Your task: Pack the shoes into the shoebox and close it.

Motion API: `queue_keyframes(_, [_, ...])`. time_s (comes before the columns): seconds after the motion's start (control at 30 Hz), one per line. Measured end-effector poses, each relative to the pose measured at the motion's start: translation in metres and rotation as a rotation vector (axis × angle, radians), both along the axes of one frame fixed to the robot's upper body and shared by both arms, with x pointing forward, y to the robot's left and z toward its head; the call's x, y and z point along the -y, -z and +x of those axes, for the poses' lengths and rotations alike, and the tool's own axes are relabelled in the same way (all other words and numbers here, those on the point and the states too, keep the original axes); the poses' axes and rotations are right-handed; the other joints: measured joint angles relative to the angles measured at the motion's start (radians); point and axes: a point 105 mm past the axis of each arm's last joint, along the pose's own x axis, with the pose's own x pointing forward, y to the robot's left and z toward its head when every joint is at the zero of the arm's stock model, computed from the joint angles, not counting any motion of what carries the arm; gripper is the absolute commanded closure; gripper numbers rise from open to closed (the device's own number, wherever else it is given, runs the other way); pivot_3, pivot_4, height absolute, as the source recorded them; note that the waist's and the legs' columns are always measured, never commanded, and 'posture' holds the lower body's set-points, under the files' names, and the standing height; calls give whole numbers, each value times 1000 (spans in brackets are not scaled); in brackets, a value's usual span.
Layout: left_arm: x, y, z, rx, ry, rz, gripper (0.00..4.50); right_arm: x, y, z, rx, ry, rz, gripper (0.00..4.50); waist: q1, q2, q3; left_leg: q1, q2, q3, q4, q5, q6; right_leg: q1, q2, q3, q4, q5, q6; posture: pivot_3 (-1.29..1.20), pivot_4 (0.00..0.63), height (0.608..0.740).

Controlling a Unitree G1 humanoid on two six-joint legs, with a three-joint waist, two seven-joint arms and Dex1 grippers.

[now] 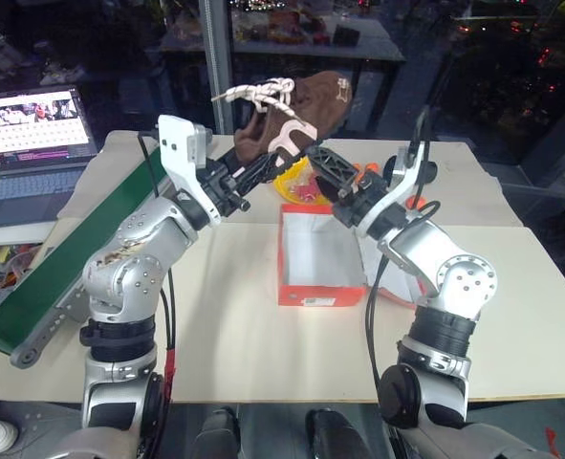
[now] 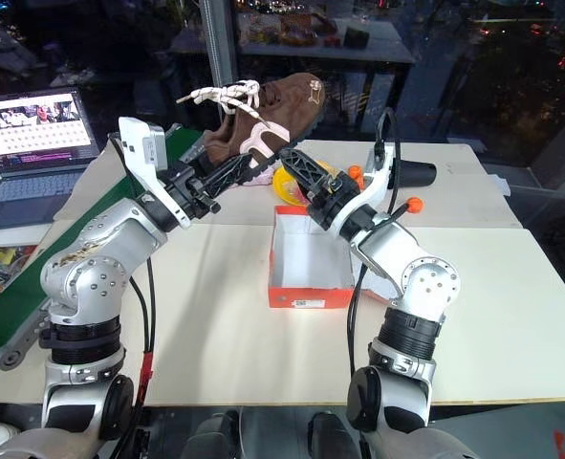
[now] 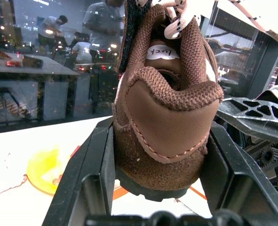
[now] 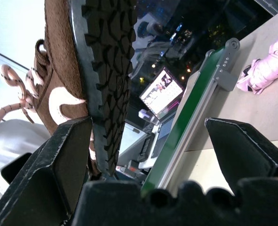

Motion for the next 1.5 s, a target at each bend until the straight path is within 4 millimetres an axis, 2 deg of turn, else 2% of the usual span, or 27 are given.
queue_keyframes(0.07, [0, 1, 0, -10, 0, 2, 2511, 0, -1, 0, -1, 8, 1, 648, 0, 0, 0, 0, 0, 0, 0, 0, 0, 0, 0, 0, 0, 0, 0, 0, 150, 736])
queue_keyframes(0.4, [4, 9, 2, -48, 2, 0, 2511, -1, -12, -5, 43, 20, -3, 4121, 0, 0, 0, 0, 0, -1, 0, 0, 0, 0, 0, 0, 0, 0, 0, 0, 150, 736])
queue_keyframes(0.43, [4, 9, 2, -50, 3, -1, 2511, -1, -12, -5, 46, 22, -19, 4360, 0, 0, 0, 0, 0, -1, 0, 0, 0, 0, 0, 0, 0, 0, 0, 0, 150, 736])
queue_keyframes(0.47, [4, 10, 2, -53, 4, -2, 2511, -1, -12, -5, 49, 23, -29, 4360, 0, 0, 0, 0, 0, -1, 0, 0, 0, 0, 0, 0, 0, 0, 0, 0, 150, 736])
queue_keyframes(0.53, [5, 12, 3, -59, 7, -2, 2511, 0, -12, -6, 50, 27, -43, 3655, 0, 0, 0, 0, 0, -1, 0, 0, 0, 0, 0, 0, 0, 0, 0, 0, 150, 736])
queue_keyframes(0.57, [6, 12, 3, -61, 9, 0, 2511, 1, -11, -6, 47, 31, -43, 3501, 1, 0, 0, 0, 0, -1, 0, 0, 0, 0, 0, 0, -1, 0, 0, 0, 150, 736])
queue_keyframes(0.6, [7, 13, 4, -64, 13, 3, 2511, 3, -10, -6, 44, 36, -41, 3061, 1, 0, 0, 0, 0, -1, 0, 0, 0, 0, 0, 0, -1, 0, 0, 0, 150, 736])
queue_keyframes(0.73, [10, 11, 2, -49, 32, 3, 2511, 11, -8, -5, 37, 56, -66, 1785, 1, 0, 0, -1, 0, -1, 0, 0, 0, 0, 0, 0, -1, 0, 0, 0, 150, 736])
queue_keyframes(1.37, [16, 2, 1, 5, 77, 12, 2511, 27, -19, -15, 84, 56, -128, 1785, 1, 0, 0, -1, 0, -1, 0, 0, 0, 0, 0, 0, -1, 0, 0, 0, 150, 736])
queue_keyframes(1.5, [12, 9, 7, -19, 76, 53, 2511, 35, -17, -19, 85, 83, -142, 1785, 1, 0, 0, -1, 0, -1, 0, 0, 0, 0, 0, 0, -1, 0, 0, 0, 150, 736])
